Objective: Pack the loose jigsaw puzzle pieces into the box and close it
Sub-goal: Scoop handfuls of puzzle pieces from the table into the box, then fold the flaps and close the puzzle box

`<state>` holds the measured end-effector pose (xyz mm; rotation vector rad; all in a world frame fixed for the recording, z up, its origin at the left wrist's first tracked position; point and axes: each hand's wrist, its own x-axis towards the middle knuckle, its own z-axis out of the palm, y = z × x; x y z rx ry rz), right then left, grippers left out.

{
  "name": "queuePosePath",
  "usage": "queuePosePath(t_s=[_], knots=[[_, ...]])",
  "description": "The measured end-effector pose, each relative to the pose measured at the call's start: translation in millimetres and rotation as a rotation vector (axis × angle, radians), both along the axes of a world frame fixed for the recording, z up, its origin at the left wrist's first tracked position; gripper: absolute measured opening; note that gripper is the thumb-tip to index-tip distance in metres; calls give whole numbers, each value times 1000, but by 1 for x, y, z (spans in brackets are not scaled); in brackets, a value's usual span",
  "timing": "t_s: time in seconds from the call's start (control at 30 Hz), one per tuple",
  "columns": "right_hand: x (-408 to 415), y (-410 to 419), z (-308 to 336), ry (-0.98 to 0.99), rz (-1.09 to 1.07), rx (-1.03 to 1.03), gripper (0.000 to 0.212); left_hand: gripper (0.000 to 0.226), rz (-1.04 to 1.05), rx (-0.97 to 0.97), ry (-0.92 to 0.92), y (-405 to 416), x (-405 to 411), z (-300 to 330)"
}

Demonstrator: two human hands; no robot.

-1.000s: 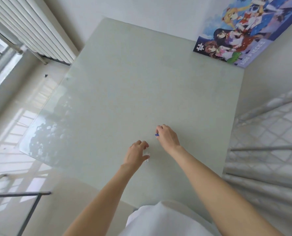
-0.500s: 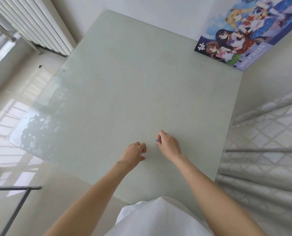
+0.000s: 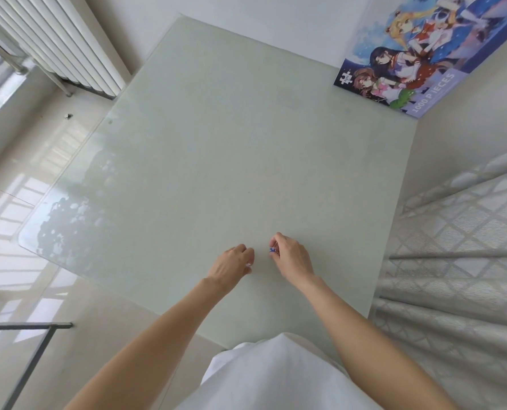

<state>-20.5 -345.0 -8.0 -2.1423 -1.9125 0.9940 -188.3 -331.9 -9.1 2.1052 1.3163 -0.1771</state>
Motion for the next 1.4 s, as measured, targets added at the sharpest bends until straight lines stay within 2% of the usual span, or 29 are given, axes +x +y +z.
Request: queuePosePath(t_s=[0.13, 0.33, 0.47, 0.6, 0.73, 0.83, 0.93, 1.07, 1.2, 1.3, 1.4], knots=[[2, 0, -1, 15, -1, -13, 15, 26, -11, -30, -3, 2, -1, -2], [7, -4, -6, 46, -25, -2, 11, 17, -23, 42, -23, -3, -3, -5], [7, -6, -7, 53, -17, 7, 10, 20, -35, 120, -13, -5, -8, -5], [11, -9, 2, 109, -31, 2, 7, 13, 31, 27, -38, -3, -12, 6], [33, -3, 33, 149, -34, 33, 7, 12, 329, -178, -304, 23, -5, 45], [66, 17, 73, 12, 107, 92, 12, 11, 322, -207, -482, 66, 21, 90], [108, 48, 121, -112, 183, 181, 21, 6, 184, -73, -582, 116, 63, 135], [172, 105, 191, -70, 50, 444, 10, 11, -7, 222, -629, 192, 134, 181], [240, 185, 254, -73, -27, 717, 12, 16, -190, 596, -631, 280, 225, 237], [282, 239, 292, -155, -79, 910, 11, 12, -240, 930, -647, 331, 281, 280], [315, 287, 316, -229, -177, 1039, 5, 9, -210, 1019, -746, 376, 326, 307]])
